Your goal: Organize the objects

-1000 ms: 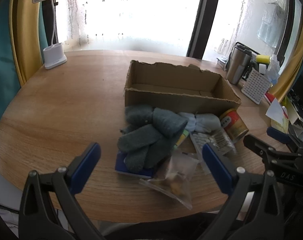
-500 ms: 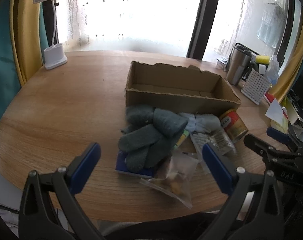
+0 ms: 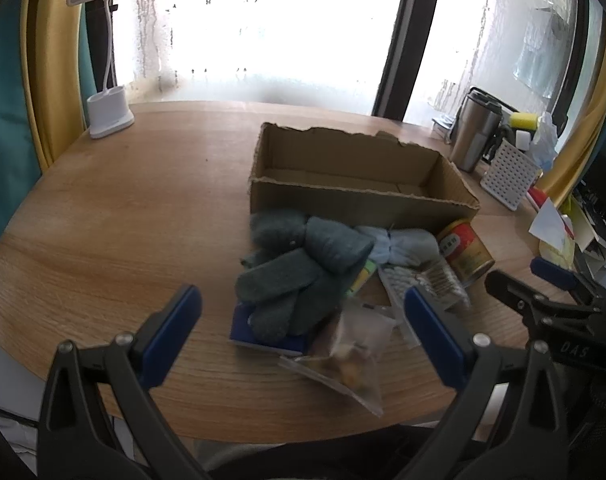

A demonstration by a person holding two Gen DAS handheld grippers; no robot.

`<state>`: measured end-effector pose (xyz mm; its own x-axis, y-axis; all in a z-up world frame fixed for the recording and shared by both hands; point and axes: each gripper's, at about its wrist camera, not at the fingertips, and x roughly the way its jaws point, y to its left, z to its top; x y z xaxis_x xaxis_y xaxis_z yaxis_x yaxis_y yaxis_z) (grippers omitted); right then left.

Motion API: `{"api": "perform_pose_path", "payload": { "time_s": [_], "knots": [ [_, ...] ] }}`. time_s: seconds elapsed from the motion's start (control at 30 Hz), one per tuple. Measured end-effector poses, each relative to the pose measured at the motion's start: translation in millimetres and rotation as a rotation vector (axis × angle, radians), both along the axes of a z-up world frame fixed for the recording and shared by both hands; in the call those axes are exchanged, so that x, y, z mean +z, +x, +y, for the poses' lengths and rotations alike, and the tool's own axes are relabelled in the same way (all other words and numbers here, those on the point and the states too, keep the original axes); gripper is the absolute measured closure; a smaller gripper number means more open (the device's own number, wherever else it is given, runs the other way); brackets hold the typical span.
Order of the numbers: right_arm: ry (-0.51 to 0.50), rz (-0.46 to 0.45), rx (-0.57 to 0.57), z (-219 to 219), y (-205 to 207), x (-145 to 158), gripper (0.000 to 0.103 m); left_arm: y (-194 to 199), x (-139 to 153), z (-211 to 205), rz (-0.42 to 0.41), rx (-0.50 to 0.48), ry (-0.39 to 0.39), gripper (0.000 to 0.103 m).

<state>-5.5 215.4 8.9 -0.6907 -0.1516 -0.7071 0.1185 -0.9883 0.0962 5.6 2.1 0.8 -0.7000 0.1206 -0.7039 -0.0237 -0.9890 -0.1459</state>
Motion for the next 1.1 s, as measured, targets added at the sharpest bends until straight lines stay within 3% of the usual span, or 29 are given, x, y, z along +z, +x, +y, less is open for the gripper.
{"api": "perform_pose_path", "payload": {
  "time_s": [1.1],
  "knots": [
    [-0.007, -0.03, 0.004, 2, -19, -3, 0.0, -19, 0, 5, -0.017, -0.02, -0.003, 0.001]
  ]
}}
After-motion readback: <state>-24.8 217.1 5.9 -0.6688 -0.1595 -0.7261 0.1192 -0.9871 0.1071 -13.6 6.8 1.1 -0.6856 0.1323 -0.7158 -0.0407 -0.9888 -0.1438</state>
